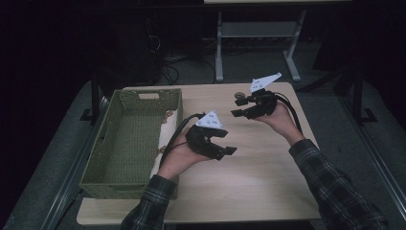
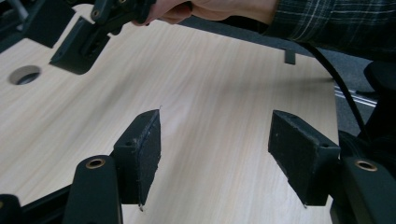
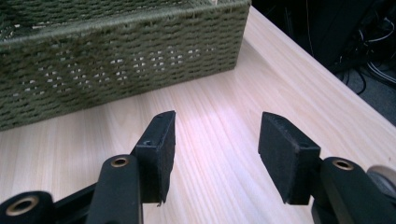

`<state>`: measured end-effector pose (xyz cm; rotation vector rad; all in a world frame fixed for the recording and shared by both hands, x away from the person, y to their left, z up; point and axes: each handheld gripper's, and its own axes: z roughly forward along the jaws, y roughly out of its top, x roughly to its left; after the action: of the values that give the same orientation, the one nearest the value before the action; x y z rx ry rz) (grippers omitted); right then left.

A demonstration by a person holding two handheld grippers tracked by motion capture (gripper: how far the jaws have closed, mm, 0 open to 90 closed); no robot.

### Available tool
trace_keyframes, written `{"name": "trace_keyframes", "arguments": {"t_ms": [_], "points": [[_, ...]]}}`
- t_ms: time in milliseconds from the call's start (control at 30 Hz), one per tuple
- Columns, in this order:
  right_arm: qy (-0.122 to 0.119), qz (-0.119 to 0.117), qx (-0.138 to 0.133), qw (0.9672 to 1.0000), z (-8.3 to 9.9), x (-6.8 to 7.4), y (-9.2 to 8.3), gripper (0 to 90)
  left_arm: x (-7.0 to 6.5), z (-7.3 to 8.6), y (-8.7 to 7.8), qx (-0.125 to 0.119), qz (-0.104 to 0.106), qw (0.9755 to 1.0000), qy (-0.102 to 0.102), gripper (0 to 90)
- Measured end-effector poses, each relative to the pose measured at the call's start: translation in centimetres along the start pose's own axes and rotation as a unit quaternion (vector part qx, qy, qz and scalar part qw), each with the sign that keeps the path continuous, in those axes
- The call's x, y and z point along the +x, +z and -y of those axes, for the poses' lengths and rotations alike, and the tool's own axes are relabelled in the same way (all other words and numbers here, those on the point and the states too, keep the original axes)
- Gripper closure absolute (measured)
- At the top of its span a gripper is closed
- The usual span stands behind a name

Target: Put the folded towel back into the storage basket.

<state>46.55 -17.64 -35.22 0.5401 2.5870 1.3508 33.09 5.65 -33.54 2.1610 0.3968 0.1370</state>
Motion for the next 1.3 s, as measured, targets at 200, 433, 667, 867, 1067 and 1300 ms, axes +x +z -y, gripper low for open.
{"name": "trace_keyframes", "arguments": {"t_ms": [200,433,667,867,1067,1300], "points": [[0.003,-0.002,0.005,1.0,1.6,0.2,0.0,44.1,-1.0,0.5,1.9,0.005,-0.002,0.9999,0.014,32.6],[0.019,-0.007,0.014,0.9997,4.3,0.6,0.7,40.0,-2.2,1.5,4.3,0.017,-0.001,0.9995,0.026,30.5],[0.031,-0.005,0.02,0.9993,6.4,0.8,1.1,37.7,-2.6,3.1,6.2,0.012,0.012,0.9997,0.018,28.7],[0.038,-0.001,0.03,0.9988,8.2,0.9,1.5,34.8,-2.5,4.9,7.9,0.027,0.016,0.9994,0.013,25.6],[0.052,0.014,0.04,0.9978,10.1,1.0,1.9,29.7,-2.4,6.3,8.8,0.042,0.02,0.9986,0.023,21.8],[0.063,0.027,0.048,0.9965,11.8,1.6,2.0,25.0,-2.6,7.5,9.6,0.054,0.017,0.9978,0.033,17.9]]}}
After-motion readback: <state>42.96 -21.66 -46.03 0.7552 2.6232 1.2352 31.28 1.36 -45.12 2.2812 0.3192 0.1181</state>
